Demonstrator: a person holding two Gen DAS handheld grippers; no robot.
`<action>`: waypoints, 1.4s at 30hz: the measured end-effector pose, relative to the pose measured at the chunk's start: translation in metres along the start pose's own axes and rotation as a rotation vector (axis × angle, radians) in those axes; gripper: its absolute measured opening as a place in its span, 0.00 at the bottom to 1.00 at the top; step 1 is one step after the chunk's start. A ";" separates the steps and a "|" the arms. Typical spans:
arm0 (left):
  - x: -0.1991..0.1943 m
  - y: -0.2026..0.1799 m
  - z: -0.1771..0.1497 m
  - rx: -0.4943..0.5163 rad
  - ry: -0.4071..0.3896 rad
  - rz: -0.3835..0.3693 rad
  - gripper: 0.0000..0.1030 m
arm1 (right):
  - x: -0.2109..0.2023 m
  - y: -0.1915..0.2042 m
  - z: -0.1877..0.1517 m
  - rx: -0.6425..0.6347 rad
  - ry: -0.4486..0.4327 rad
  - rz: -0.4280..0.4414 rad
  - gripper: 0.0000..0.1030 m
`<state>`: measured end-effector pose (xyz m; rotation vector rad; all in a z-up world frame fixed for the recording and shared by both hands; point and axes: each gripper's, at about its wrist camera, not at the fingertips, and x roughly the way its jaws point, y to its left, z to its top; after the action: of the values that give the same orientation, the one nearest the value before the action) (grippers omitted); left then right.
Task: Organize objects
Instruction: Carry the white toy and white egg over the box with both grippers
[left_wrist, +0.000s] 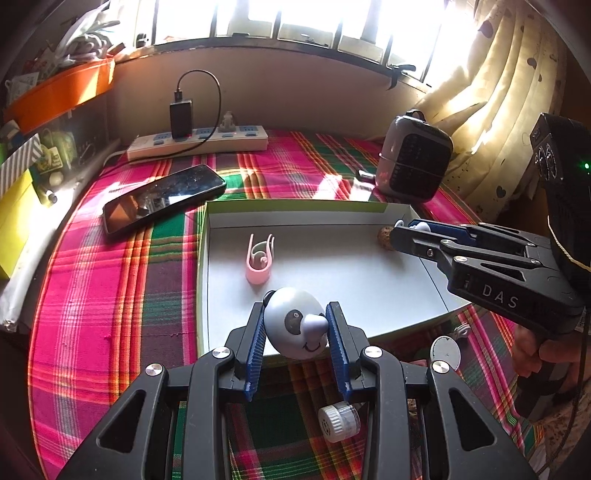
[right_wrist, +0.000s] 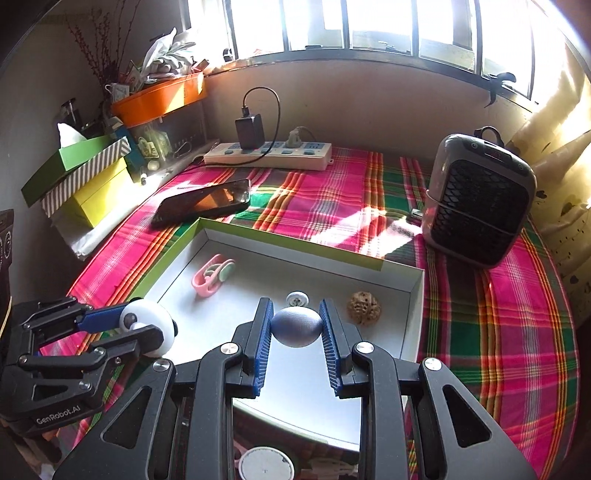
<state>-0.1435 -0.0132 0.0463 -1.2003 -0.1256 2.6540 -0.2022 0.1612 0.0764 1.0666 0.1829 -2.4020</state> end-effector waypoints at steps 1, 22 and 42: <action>0.001 0.000 0.001 -0.001 0.001 -0.001 0.30 | 0.003 0.000 0.002 -0.001 0.005 0.006 0.26; 0.032 0.007 0.010 0.005 0.049 0.012 0.30 | 0.070 0.016 0.027 -0.101 0.143 0.016 0.26; 0.045 0.009 0.011 0.014 0.074 0.035 0.30 | 0.094 0.025 0.032 -0.144 0.194 0.020 0.26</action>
<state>-0.1815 -0.0113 0.0192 -1.3058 -0.0734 2.6315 -0.2640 0.0926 0.0316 1.2262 0.4038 -2.2279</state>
